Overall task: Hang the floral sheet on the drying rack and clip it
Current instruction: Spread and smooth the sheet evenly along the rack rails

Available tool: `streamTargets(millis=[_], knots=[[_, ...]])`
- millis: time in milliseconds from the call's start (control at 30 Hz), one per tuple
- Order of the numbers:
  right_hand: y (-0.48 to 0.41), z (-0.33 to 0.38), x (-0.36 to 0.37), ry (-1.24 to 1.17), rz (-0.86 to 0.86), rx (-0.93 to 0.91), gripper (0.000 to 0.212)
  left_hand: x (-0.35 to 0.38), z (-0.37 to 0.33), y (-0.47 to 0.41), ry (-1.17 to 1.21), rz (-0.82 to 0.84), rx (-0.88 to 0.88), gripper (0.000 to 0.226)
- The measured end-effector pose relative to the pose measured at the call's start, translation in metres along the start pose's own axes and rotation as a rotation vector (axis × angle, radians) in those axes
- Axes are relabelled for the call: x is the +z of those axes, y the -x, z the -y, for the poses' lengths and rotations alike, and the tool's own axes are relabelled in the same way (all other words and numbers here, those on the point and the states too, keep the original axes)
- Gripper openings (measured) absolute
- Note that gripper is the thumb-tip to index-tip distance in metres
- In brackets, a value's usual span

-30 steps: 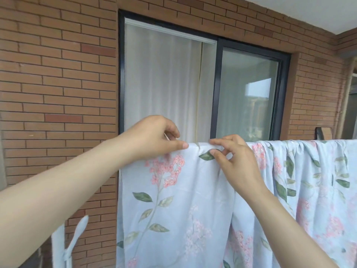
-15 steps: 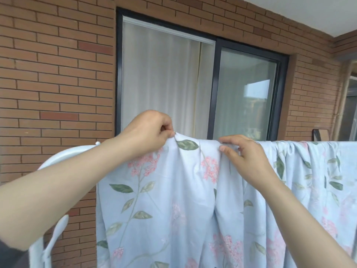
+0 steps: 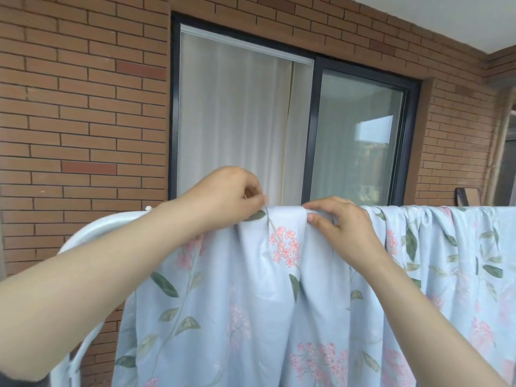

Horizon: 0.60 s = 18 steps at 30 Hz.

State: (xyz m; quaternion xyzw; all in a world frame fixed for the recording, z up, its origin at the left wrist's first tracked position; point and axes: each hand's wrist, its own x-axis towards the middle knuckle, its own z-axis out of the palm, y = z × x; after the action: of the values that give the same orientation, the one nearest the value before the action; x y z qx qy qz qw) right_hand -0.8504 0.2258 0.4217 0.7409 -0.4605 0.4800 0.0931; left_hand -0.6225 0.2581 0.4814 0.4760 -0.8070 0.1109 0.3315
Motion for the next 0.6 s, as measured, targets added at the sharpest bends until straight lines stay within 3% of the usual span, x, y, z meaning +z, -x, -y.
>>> streamTargets(millis=[67, 133, 267, 433, 600], knots=[[0.000, 0.002, 0.001, -0.025, -0.002, -0.012, 0.016, 0.015, -0.008, -0.004, 0.014, 0.072, 0.027, 0.023], [-0.002, 0.002, 0.004, -0.046, 0.000, -0.019, 0.016, 0.025, -0.008, -0.008, 0.012, 0.044, 0.016, 0.019], [-0.004, 0.000, 0.010, -0.071, 0.015, 0.010, 0.014, 0.026, -0.002, -0.011, 0.268, -0.034, -0.087, 0.011], [-0.001, -0.005, 0.014, -0.053, -0.021, 0.000, 0.010, 0.016, 0.014, -0.007, 0.446, 0.056, -0.191, 0.023], [0.001, -0.004, 0.017, -0.036, -0.031, -0.008, 0.015, 0.017, 0.016, 0.003, 0.297, -0.023, -0.120, 0.007]])
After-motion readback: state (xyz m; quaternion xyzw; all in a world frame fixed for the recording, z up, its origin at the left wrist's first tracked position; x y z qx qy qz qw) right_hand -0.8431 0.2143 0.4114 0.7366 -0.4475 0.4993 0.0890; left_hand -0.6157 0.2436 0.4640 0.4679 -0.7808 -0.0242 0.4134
